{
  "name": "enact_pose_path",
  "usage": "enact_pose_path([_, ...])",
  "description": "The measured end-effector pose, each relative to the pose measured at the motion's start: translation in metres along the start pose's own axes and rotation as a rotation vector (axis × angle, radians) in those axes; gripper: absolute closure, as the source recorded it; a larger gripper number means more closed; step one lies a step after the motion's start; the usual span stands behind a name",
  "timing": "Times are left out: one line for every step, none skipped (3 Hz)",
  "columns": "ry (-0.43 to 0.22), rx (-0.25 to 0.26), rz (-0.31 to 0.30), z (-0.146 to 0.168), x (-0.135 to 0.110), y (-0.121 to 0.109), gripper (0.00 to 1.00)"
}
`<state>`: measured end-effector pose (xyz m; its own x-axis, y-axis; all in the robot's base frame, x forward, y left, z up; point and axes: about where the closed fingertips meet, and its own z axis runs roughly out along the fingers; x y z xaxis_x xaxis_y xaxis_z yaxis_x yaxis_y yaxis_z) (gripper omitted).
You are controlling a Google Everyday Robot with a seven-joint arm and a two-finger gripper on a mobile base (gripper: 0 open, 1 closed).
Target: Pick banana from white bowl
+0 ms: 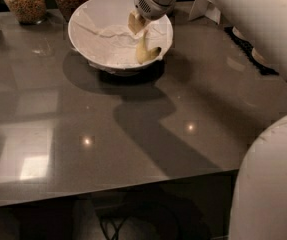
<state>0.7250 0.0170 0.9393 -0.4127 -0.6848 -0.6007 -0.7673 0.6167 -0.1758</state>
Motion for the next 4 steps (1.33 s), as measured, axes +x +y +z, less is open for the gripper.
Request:
enact_pose_path([-0.008, 0.017, -0.019, -0.023, 0.000, 0.007, 1.00])
enact_pose_path([0.020, 0.021, -0.023, -0.034, 0.004, 0.010, 1.00])
enact_pose_path([0.056, 0.016, -0.018, -0.032, 0.012, 0.009, 0.81])
enact_pose_path([0.086, 0.002, -0.006, -0.023, 0.021, 0.007, 0.59])
